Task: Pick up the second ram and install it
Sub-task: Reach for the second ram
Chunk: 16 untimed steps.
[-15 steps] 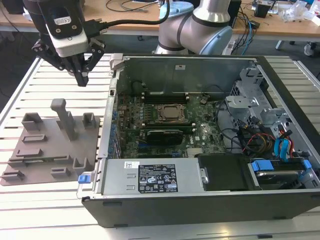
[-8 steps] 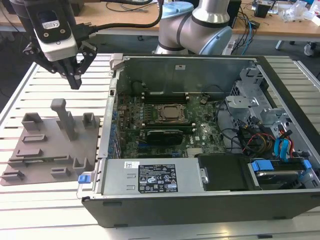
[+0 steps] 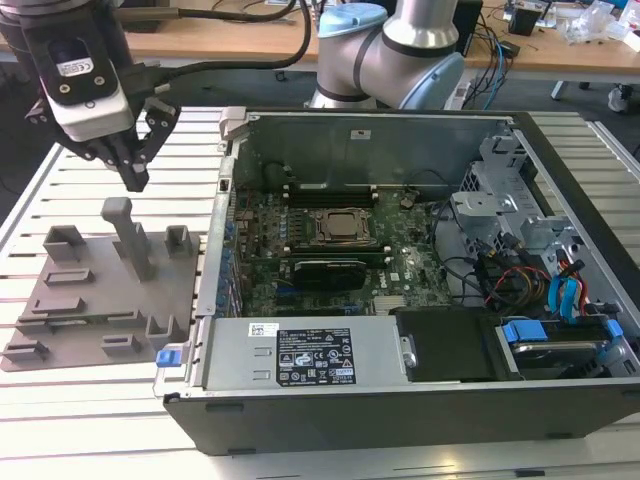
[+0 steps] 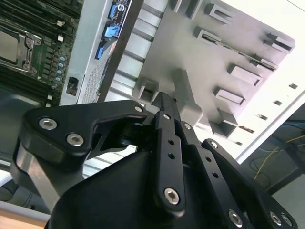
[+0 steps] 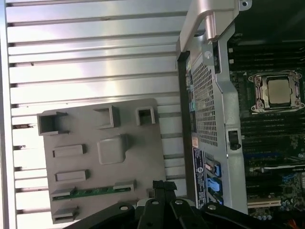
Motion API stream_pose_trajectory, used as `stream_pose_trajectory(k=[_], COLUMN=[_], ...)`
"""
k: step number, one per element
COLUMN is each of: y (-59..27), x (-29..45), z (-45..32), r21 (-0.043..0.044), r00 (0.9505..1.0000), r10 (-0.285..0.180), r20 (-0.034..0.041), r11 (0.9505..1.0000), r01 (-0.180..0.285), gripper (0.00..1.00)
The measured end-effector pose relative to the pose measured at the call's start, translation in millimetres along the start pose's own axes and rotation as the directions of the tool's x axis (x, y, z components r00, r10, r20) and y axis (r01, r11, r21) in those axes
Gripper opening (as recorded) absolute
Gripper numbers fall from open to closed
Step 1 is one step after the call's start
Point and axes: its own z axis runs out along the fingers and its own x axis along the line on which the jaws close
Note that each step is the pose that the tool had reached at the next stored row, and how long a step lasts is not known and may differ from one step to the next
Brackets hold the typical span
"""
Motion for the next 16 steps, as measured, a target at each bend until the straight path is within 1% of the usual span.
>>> stream_pose_trajectory(k=[8,12,13,16], y=[-15.4,-30.7,-31.6,-33.8], x=[8.9,10.6,16.1,42.4], z=[2.6,4.1,4.3,4.2], r21=[-0.0001,0.0000,0.0001,0.0000], r00=[1.0000,1.0000,1.0000,1.0000], r10=[0.000,0.000,0.000,0.000], r20=[0.0001,0.0001,0.0000,0.0000], r11=[1.0000,1.0000,1.0000,1.0000], r01=[0.000,0.000,0.000,0.000], gripper=[0.10,0.10,0.10,0.10])
